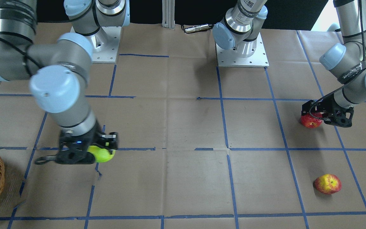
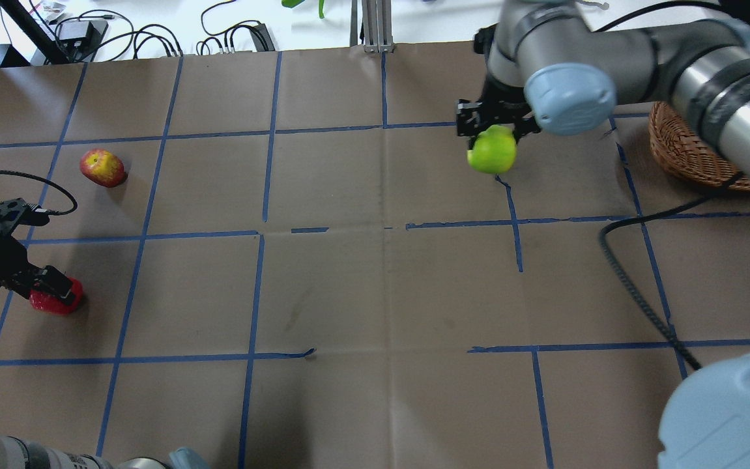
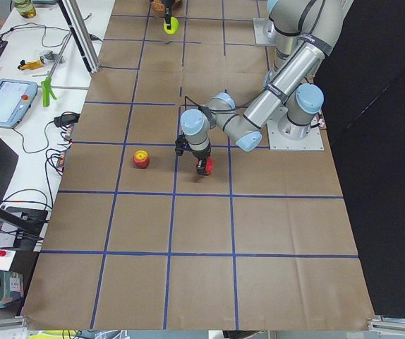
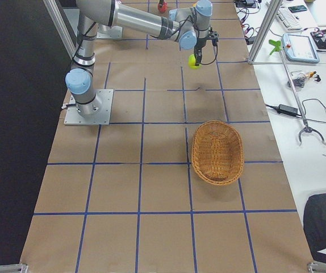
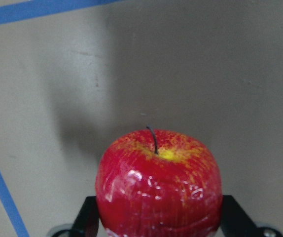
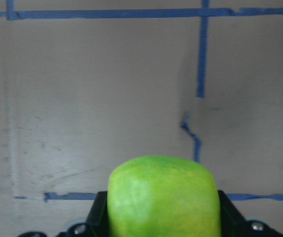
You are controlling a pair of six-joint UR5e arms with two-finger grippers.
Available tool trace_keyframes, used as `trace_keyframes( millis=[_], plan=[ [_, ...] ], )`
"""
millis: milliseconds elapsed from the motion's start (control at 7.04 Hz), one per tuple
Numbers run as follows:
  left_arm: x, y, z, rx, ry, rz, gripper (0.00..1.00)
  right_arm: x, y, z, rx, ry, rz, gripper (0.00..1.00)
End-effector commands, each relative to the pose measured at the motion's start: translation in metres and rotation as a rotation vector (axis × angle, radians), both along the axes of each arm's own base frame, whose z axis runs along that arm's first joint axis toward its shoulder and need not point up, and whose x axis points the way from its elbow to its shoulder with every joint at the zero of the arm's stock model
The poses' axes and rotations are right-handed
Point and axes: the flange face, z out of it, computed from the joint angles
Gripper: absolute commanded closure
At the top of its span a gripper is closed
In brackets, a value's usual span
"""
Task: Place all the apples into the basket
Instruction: 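Carry the green apple to the basket while the left carries the red apple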
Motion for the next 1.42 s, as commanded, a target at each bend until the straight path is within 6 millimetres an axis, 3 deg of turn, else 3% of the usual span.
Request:
trace_keyframes(
  millis=[0, 142, 284, 426, 710, 852, 994, 1136, 1278],
  plan=[
    [-0.005, -0.003, 0.017, -0.017, -0.026, 0.012, 0.63, -0.169, -0.002, 0.024, 0.018, 0.080, 0.096, 0.93],
    [-0.011, -0.004, 0.040, -0.057, -0.051, 0.017, 0.65, -0.227, -0.005, 0.035, 0.023, 0.139, 0.123, 0.92],
    [-0.048, -0.009, 0.082, -0.128, -0.089, 0.009, 0.65, -0.273, -0.021, 0.035, 0.027, 0.166, 0.156, 0.92],
    [-0.125, -0.016, 0.120, -0.170, -0.110, -0.003, 0.65, -0.309, -0.039, 0.028, 0.022, 0.162, 0.153, 0.92],
    [-0.268, -0.038, 0.138, -0.190, 0.040, 0.023, 0.65, -0.393, -0.055, -0.019, 0.040, 0.112, 0.210, 0.92],
    [-0.336, -0.047, 0.125, -0.155, 0.070, 0.015, 0.65, -0.420, -0.051, -0.041, 0.054, 0.090, 0.220, 0.92],
    [-0.393, -0.050, 0.097, -0.111, 0.064, 0.002, 0.65, -0.449, -0.042, -0.072, 0.082, 0.064, 0.203, 0.92],
    [-0.449, -0.065, 0.067, -0.129, 0.061, 0.016, 0.65, -0.470, -0.039, -0.084, 0.062, 0.076, 0.204, 0.92],
    [-0.499, -0.085, 0.055, -0.135, 0.061, 0.018, 0.65, -0.473, -0.040, -0.097, 0.068, 0.071, 0.202, 0.91]
  ],
)
